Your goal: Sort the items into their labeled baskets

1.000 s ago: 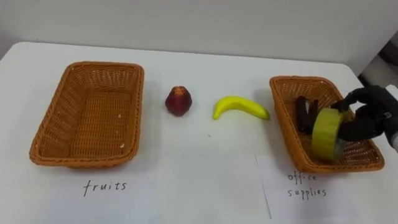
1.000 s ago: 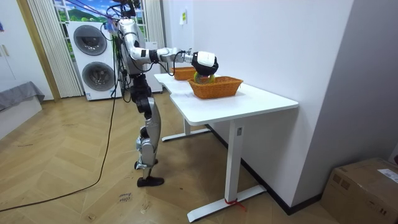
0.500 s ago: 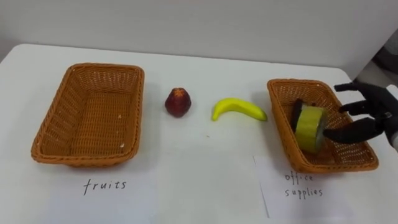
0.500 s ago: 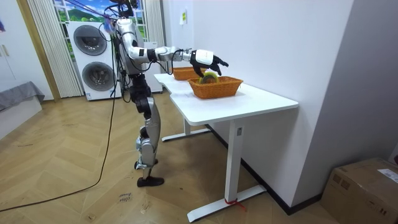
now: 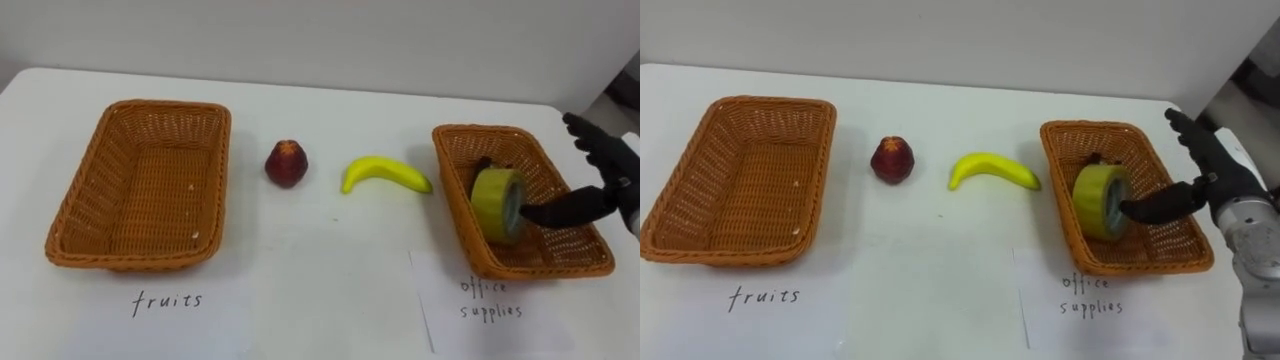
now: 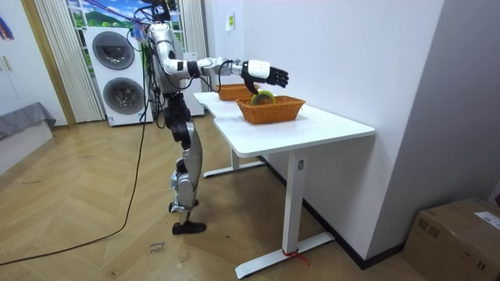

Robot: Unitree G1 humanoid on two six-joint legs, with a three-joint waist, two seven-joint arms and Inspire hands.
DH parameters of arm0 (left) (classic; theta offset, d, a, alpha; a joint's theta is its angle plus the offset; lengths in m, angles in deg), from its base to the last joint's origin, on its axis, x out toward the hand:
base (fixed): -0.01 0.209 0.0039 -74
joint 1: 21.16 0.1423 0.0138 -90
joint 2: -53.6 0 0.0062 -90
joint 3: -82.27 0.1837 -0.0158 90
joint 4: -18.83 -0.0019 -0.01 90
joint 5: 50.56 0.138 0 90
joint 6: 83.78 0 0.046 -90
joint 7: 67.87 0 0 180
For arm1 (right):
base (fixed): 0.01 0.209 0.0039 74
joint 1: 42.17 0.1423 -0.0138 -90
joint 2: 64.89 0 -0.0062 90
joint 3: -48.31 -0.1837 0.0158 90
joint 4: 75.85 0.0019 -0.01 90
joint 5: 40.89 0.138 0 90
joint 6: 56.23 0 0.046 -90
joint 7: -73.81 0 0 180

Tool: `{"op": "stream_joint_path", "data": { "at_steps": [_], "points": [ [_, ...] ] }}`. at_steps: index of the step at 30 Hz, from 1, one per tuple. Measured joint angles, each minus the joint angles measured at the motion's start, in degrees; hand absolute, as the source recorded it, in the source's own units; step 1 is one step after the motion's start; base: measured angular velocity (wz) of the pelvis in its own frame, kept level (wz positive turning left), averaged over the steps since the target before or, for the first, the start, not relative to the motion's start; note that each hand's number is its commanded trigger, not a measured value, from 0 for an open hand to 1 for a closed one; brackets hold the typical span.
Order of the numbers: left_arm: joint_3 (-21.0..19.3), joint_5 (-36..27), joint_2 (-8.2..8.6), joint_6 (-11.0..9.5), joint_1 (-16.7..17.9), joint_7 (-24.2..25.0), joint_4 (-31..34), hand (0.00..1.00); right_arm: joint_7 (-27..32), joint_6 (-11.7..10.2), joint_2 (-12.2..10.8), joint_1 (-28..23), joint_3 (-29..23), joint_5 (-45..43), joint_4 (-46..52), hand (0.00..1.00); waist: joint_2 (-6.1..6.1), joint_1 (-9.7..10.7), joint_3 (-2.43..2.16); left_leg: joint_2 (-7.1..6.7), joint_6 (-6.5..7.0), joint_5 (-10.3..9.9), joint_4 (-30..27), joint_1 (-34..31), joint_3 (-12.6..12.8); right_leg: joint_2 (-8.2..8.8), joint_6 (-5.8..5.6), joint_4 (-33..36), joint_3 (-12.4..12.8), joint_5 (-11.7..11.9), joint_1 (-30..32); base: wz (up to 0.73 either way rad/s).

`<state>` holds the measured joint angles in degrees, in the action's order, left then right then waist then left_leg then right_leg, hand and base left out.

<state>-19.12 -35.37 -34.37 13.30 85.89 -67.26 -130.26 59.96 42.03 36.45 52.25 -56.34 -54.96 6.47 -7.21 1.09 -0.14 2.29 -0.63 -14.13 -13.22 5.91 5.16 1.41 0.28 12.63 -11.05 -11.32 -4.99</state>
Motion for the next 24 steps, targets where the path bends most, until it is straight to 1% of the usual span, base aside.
{"op": "stream_joint_path", "data": {
  "at_steps": [6,8,11,12,14,17,19,21,23,24],
  "points": [
    [0.0,0.0,-0.02,-0.2,-1.1,0.0,-0.2,0.00,0.0,0.0,0.3,0.5,0.0,-0.4,7.6,0.00,-0.18,0.0,0.11,0.01,0.01,0.0,0.0,0.3,0.4,-0.03,0.00,0.0,0.4,0.0,0.3,-0.02],
    [0.3,0.0,-0.20,-0.2,-1.7,0.1,-0.4,0.00,0.0,0.0,1.1,0.9,0.0,-0.5,11.5,0.00,-0.03,0.0,0.21,0.03,0.01,0.0,0.1,0.3,0.4,-0.07,0.00,0.2,0.2,0.0,0.3,0.00],
    [0.4,0.0,-0.24,-0.3,-1.8,0.1,-0.5,0.00,0.6,-0.1,2.0,3.0,0.0,-1.6,12.9,0.00,-0.09,-0.1,0.22,0.04,0.01,0.0,0.4,0.3,0.5,-0.10,0.00,0.1,0.3,0.0,0.3,0.00],
    [0.4,0.0,-0.24,-0.4,-1.8,0.1,-0.5,0.00,1.4,-0.1,2.6,3.9,0.0,-2.0,13.4,0.00,-0.11,-0.3,0.23,0.06,0.01,0.0,0.4,0.4,0.5,-0.12,0.01,0.0,0.3,0.0,0.3,0.00],
    [0.4,0.0,-0.29,-0.4,-1.8,0.2,-0.5,0.00,2.6,-0.1,2.8,5.2,0.0,-2.0,13.4,0.00,-0.18,-1.1,0.20,0.11,0.01,0.0,0.4,0.4,0.6,-0.21,0.01,0.0,0.3,0.0,0.0,0.00],
    [0.5,0.1,-0.14,-0.8,-1.8,0.1,-0.5,0.00,3.7,-0.1,2.8,6.3,0.3,-1.8,13.3,0.00,-0.73,-3.1,0.14,0.19,-0.02,0.0,0.4,0.7,0.5,-0.25,0.02,0.1,0.1,0.0,0.1,0.00],
    [0.5,0.1,-0.12,-0.8,-1.4,0.0,-0.6,0.00,3.9,-0.1,2.8,7.3,1.2,-1.6,13.3,0.00,-1.05,-3.2,0.35,0.20,-0.02,0.0,0.4,0.6,0.3,-0.24,0.02,0.1,-0.1,0.0,0.1,0.04],
    [0.5,0.1,-0.09,-0.7,-0.8,0.0,-0.5,0.00,3.9,-0.1,2.8,8.6,2.7,-1.5,13.3,0.00,-1.28,-3.5,0.23,0.17,-0.02,0.0,0.4,0.2,-0.1,-0.16,0.02,0.1,-0.5,0.0,0.0,0.10],
    [0.4,0.4,-0.16,-0.2,-0.7,0.0,-0.4,0.00,3.9,0.0,2.8,9.0,3.6,-0.4,13.3,0.00,-1.66,-4.3,0.09,0.01,-0.02,0.0,0.3,-0.4,-0.9,0.03,0.02,0.1,-1.5,0.0,0.1,0.19],
    [0.4,0.5,-0.18,0.0,-0.7,0.0,-0.3,0.00,3.9,0.1,2.8,9.0,3.9,0.0,13.3,0.00,-1.75,-4.4,0.10,0.01,-0.02,0.0,0.3,-0.4,-1.0,0.03,0.01,0.1,-1.6,0.0,0.0,0.13]
  ]
}}
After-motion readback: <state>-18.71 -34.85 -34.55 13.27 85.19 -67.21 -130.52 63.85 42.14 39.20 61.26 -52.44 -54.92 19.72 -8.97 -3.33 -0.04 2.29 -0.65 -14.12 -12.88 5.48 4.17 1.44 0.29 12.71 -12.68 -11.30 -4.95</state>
